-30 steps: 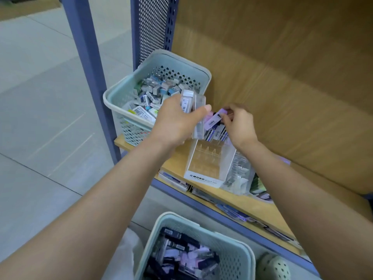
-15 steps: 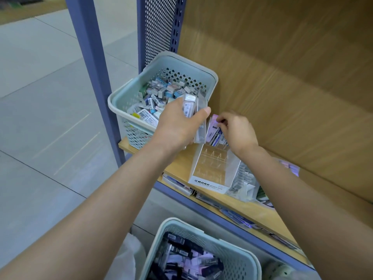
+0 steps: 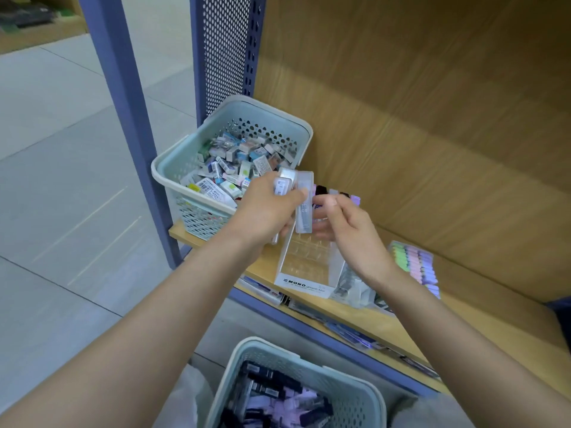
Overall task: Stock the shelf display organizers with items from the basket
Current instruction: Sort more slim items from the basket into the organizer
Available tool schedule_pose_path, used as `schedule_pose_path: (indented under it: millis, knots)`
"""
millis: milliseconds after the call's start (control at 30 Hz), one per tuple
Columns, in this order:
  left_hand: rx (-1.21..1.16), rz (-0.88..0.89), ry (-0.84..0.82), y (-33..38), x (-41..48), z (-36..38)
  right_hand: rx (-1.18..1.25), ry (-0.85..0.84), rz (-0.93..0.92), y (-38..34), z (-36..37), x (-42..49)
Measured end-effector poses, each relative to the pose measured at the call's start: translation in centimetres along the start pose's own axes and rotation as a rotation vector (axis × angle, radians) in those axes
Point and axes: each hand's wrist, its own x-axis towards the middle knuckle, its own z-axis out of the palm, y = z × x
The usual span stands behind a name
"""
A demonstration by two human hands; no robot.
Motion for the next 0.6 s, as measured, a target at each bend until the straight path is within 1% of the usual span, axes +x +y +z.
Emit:
schedule_pose_path:
  millis: [67, 133, 267, 333, 467, 533, 600]
  knots:
    - [0.015, 0.002, -0.042, -0.5, -0.2, 0.6, 0.107, -0.086, 0.034, -0.3, -0.3, -1.8]
    - [0.022, -0.013, -0.075, -1.0, -0.5, 1.3, 0.165, -0.084, 0.039, 0.1, -0.9, -2.7]
    - [0.052, -0.019, -0.059, -1.3, -0.8, 3.0, 0.081, -0.022, 0.035, 0.9, -2.0, -4.3]
    - [0.058, -0.032, -0.073, -1.4, -0.9, 3.6, 0.088, -0.015, 0.061, 1.4, -2.3, -4.9]
    - [0.135, -0.005, -0.21, -1.5, -1.8, 5.3, -0.044, -0.105, 0.064, 2.1, -3.0, -5.6]
    - [0.131, -0.012, -0.209, -1.7, -2.0, 6.1, -0.024, -0.081, 0.053, 2.2, -3.9, -5.8]
    - [0.119, -0.059, -0.163, -1.7, -1.8, 6.8, 0.028, -0.021, 0.035, 2.7, -5.2, -5.8]
